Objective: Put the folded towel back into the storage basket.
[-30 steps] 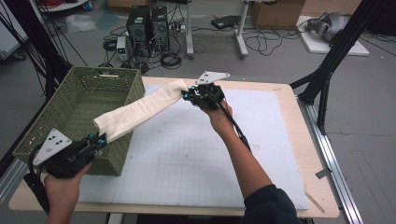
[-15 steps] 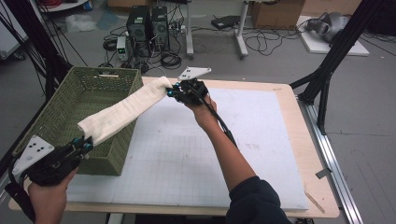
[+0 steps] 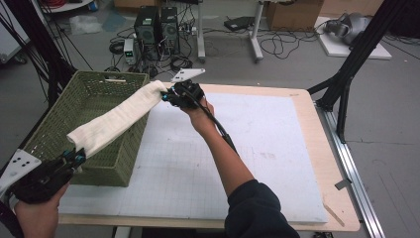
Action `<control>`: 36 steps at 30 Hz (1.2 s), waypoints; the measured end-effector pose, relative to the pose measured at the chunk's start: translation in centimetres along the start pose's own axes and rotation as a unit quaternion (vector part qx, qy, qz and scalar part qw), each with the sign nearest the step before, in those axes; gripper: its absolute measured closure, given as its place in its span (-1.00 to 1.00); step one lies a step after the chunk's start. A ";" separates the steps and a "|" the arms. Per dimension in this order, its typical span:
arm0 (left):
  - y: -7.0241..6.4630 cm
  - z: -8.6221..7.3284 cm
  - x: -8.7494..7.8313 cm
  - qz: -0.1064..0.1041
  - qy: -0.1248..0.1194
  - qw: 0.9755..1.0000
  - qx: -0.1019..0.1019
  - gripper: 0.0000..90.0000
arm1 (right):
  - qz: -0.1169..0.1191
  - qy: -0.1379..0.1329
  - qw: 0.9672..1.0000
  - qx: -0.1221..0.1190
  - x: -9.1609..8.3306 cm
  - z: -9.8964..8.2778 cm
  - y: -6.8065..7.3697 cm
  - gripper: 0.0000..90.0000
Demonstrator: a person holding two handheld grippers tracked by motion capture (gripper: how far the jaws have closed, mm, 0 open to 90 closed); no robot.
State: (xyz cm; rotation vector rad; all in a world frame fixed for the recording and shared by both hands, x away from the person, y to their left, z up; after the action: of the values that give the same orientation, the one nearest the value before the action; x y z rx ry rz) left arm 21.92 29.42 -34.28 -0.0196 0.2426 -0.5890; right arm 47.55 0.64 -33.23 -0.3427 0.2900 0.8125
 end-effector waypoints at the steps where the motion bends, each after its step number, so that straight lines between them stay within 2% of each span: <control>1: 0.1 0.0 -0.1 0.002 -0.002 1.000 -0.002 0.82 | 0.000 -0.002 1.000 -0.001 0.3 0.2 0.1 0.79; 19: 2.5 -0.1 -2.1 0.041 -0.007 0.999 -0.019 0.82 | 0.013 0.006 1.000 -0.007 4.8 3.0 2.6 0.79; 36: 4.5 -0.3 -2.9 0.070 0.002 0.997 -0.027 0.82 | 0.010 0.014 1.000 -0.009 7.1 4.6 4.2 0.79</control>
State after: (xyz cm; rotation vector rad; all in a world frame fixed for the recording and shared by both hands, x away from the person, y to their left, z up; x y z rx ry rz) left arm 21.91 34.76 -34.35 -0.0526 0.2608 -0.4428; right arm 49.64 9.78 -32.52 -0.3681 0.3124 0.8306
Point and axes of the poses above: each handheld gripper's, and its own axes: x roughly forward along the jaws, z roughly out of its top, y roughly to its left, the point moved 3 cm from there along x, roughly forward along the jaws, and after that the axes turned 13 degrees about -z, right-handed, at the moved point
